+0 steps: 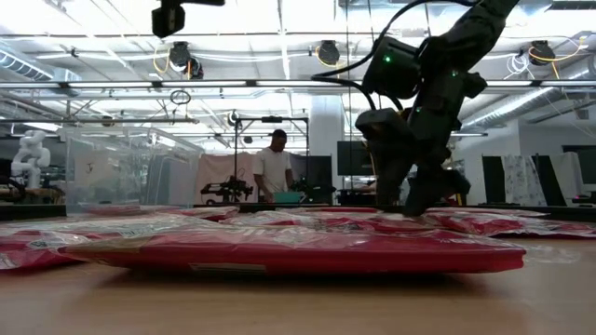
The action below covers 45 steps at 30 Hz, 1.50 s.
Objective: Sort popcorn bags into baskets
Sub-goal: Put the red popcorn bag into the transparent container
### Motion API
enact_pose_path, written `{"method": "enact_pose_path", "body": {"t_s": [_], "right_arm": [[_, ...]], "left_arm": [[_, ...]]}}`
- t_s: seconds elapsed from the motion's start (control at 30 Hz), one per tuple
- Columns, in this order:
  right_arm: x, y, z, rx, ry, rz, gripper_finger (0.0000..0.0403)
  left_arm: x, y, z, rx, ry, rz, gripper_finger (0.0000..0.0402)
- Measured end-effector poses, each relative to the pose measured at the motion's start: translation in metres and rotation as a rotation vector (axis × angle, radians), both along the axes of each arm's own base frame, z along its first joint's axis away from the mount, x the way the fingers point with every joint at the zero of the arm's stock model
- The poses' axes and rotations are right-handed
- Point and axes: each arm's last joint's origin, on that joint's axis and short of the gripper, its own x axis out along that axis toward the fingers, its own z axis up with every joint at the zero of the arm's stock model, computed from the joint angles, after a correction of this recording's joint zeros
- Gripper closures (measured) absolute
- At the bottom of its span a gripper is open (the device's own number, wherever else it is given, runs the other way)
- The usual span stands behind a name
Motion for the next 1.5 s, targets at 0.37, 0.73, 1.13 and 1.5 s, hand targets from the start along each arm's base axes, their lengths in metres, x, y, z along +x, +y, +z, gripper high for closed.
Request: {"method": "enact_pose_path", "body": {"t_s": [0.37,0.73,1.13,1.5], "right_arm": [[0.011,-0.007,0.004,0.053,-0.161,0.022,0.0388],[0.012,-0.011,0.047,0.059,-0.373,-0.016,0.04],[-0.021,-0.001,0.113,-0.057,-0.413,-0.028,0.0402],[-0.019,0.01,0.195,-0.299,-0.349,0.184,0.0402]], "left_arm": [[0.03,0.0,-0.026,0.025,0.095,-0.015,0.0376],[0.041,0.001,-0.038,-0.018,0.149,0.059,0.0376],[0.045,0.013,-0.031,-0.053,0.07,0.069,0.0247],[0.043,0.047,0.027,0.03,-0.069,0.126,0.0163]]}}
